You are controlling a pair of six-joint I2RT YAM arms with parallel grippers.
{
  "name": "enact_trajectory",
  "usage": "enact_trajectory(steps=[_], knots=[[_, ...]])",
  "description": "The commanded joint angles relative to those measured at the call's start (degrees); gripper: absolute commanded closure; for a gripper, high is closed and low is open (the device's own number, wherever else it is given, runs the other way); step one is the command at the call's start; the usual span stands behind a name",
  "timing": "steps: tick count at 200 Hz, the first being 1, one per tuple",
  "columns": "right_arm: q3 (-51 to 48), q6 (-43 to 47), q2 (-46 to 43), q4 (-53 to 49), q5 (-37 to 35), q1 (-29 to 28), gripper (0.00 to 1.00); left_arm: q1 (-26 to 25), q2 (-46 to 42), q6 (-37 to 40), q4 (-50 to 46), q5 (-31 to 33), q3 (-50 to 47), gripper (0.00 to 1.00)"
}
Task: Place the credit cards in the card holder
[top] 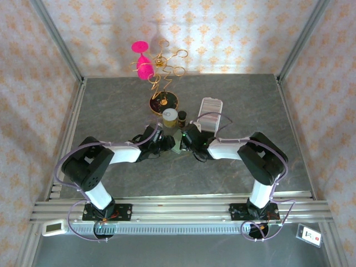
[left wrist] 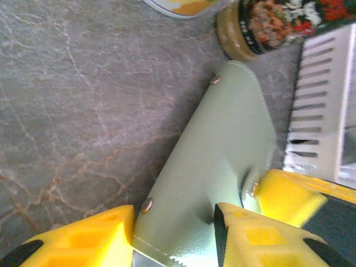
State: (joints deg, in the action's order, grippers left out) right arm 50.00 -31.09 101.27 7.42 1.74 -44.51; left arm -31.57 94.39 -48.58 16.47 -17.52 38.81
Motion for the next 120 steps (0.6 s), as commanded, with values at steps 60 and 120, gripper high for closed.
enact_trajectory(steps=[60,120], knots=[[-4.7,-2.1,-4.8,2.0,2.2,0.1,0.94,-1.9,-3.1,-2.8,6.9,-2.5,-2.0,0.77],[-6.2,-2.9,-8.6,2.6,2.7,0.1,0.92,-2.6,-5.0,-0.6,2.7,0.7,-2.2,1.0]])
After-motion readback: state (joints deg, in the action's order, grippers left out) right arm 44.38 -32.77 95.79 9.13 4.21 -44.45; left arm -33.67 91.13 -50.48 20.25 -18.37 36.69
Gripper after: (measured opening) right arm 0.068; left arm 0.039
